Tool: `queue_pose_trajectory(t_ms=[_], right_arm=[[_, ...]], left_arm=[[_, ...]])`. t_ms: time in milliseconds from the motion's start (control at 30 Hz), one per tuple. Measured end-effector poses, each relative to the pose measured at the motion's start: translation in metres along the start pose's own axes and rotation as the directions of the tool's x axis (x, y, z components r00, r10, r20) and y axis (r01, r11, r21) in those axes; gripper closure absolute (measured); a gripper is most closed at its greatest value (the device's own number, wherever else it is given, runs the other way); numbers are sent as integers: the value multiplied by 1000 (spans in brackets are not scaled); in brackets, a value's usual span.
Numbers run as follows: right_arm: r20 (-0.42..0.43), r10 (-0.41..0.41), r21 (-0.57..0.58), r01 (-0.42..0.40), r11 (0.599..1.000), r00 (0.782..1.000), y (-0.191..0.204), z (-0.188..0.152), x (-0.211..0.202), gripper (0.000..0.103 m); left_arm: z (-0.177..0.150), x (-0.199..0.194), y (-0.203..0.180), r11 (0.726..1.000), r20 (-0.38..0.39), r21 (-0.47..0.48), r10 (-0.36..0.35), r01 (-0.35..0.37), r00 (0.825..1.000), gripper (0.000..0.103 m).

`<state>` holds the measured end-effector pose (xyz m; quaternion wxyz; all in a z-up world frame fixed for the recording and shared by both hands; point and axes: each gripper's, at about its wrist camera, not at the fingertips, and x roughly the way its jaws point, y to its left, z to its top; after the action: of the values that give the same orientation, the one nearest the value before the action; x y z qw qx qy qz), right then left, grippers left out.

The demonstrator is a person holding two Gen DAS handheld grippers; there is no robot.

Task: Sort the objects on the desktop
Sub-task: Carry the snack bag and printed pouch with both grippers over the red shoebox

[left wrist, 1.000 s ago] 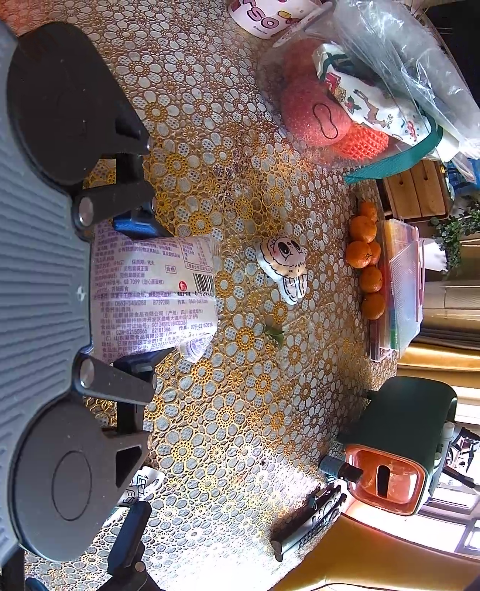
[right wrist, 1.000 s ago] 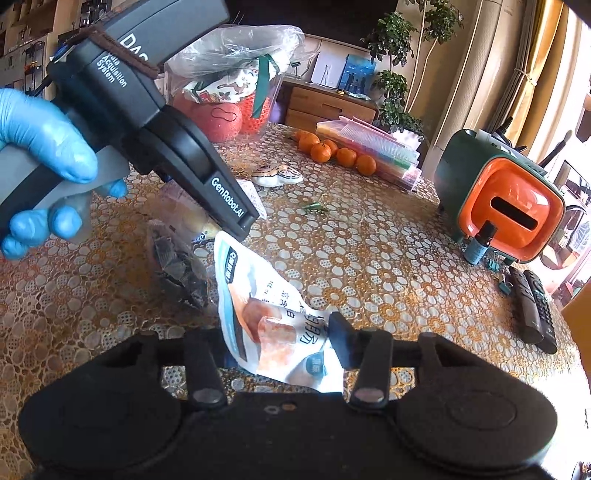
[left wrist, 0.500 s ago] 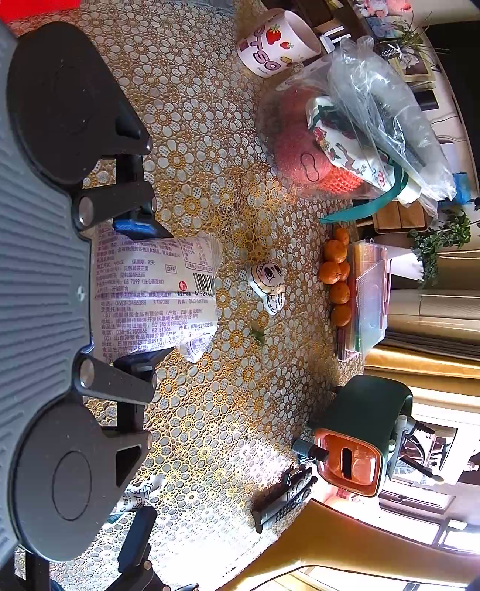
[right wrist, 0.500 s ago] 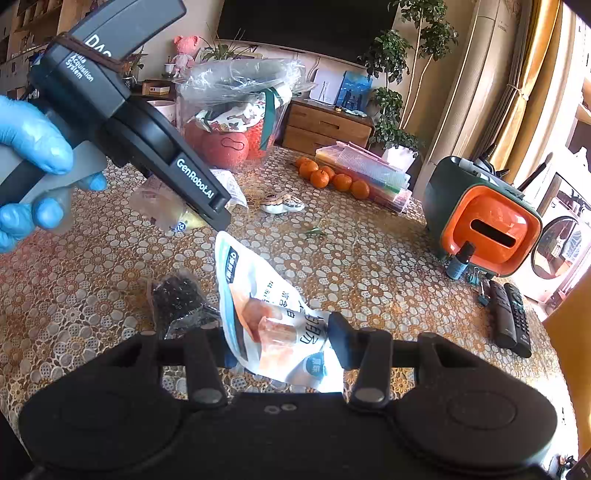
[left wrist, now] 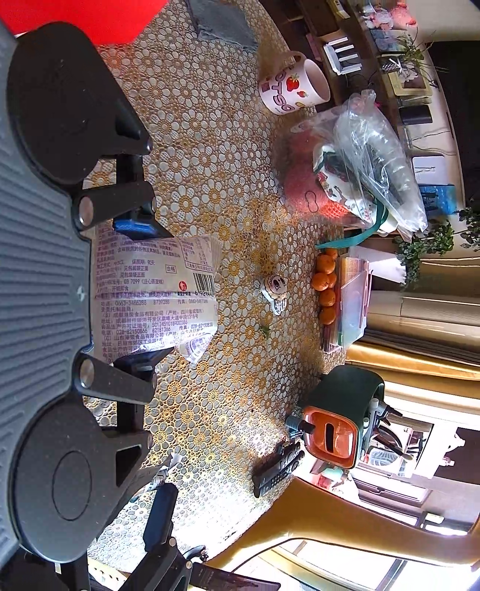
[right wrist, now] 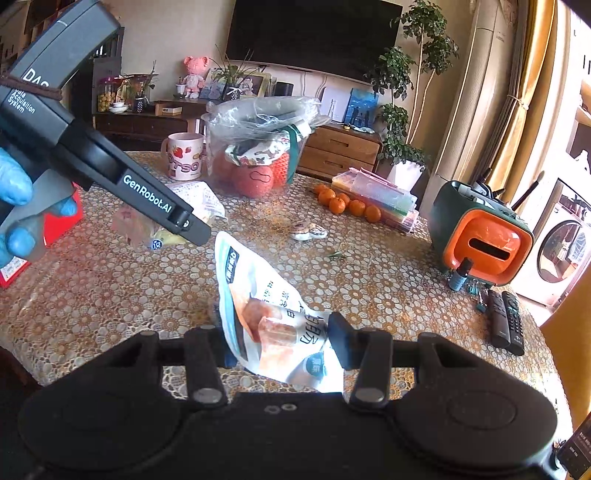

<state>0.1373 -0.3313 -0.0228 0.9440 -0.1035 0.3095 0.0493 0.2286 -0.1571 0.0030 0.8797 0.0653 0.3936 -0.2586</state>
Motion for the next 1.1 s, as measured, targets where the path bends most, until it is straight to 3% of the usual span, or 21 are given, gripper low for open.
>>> queue_pose_trajectory(t_ms=[600, 1100], right_arm=[[67, 191, -183, -177, 967, 979, 130, 44, -48, 56], [96, 318, -274, -282, 919, 943, 220, 85, -49, 56]], left_arm=[[-69, -126, 88, 994, 72, -90, 75, -68, 995, 49], [-110, -191, 186, 958, 97, -219, 211, -186, 973, 49]])
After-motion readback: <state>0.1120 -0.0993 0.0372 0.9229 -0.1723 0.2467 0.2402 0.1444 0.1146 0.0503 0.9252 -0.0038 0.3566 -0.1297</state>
